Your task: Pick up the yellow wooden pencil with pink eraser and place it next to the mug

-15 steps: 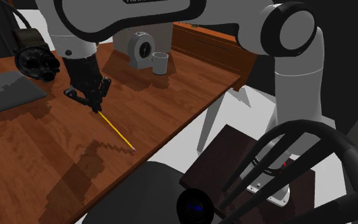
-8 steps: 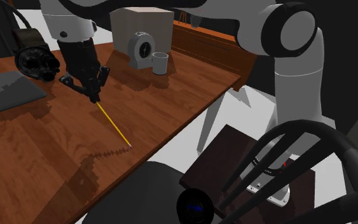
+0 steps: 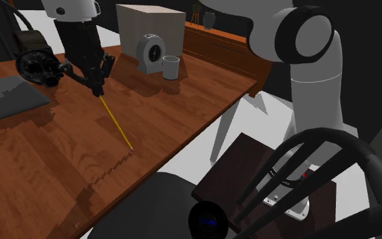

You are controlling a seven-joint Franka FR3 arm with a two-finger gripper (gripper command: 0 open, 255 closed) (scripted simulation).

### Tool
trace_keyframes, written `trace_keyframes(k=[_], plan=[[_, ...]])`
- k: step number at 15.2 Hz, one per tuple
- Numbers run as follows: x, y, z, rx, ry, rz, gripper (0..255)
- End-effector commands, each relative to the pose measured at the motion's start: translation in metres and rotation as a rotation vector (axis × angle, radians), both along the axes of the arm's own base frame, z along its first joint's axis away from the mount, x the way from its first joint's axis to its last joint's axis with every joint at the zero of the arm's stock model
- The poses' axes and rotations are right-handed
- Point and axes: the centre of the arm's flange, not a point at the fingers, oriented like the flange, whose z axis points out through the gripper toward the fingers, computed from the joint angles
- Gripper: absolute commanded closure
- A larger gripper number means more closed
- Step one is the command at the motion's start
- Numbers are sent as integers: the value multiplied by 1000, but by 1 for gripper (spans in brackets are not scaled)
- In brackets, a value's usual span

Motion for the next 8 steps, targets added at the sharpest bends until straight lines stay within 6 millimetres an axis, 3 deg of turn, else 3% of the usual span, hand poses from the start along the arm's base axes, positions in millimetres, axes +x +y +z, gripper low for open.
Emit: trace_keyframes(k=[1,5,8], plan=[[-1,1,10,0,1,0,255],[-1,1,30,0,1,0,255],[2,-39,30,0,1,0,255]])
